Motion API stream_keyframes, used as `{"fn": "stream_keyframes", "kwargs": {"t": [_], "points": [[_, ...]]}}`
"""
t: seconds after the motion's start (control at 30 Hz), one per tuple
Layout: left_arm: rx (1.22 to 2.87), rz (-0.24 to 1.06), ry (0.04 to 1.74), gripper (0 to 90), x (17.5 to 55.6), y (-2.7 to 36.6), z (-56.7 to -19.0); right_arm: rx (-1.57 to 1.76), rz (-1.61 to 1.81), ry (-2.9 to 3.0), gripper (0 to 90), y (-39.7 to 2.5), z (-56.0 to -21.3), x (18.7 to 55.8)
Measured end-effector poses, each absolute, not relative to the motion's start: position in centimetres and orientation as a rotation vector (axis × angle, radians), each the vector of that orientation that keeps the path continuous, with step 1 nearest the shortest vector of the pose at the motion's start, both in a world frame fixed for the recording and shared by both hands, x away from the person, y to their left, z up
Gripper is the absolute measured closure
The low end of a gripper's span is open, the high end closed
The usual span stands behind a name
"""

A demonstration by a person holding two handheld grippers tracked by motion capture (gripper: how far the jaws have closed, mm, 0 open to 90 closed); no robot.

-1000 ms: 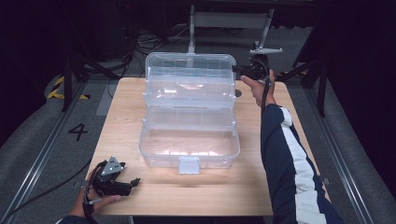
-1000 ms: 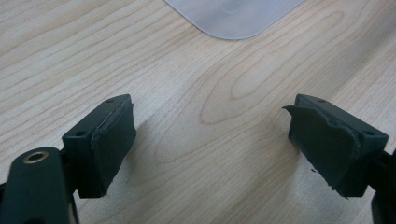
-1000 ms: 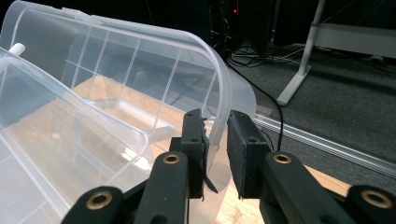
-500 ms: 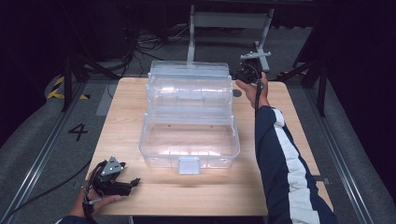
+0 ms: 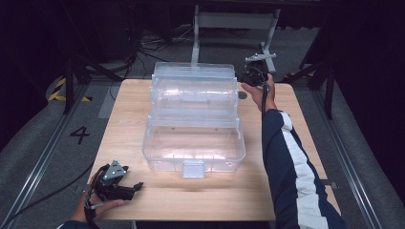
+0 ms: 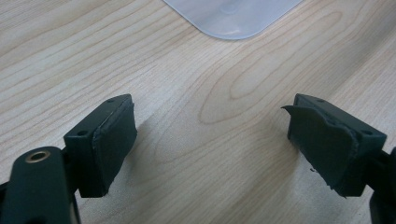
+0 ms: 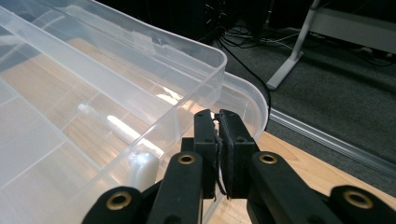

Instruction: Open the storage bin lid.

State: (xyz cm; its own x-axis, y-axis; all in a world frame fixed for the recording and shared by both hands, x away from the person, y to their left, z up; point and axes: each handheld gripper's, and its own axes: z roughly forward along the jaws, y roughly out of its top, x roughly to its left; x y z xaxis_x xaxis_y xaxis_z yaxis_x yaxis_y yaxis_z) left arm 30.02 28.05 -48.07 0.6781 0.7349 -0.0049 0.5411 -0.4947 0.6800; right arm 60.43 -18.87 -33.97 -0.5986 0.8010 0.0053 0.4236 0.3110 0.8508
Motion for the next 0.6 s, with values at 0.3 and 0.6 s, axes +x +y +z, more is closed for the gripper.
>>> {"fn": "stream_keyframes", "kwargs": {"t": [0.3, 0.6], "points": [[2.216, 0.367, 0.984, 15.8, 30.0, 28.0, -48.1, 1.044, 1.175, 2.163, 85.3, -18.8, -33.2, 59.7], [2.228, 0.377, 0.975, 15.9, 30.0, 28.0, -48.1, 0.996, 1.134, 2.184, 83.4, -19.1, -32.9, 58.4]]}}
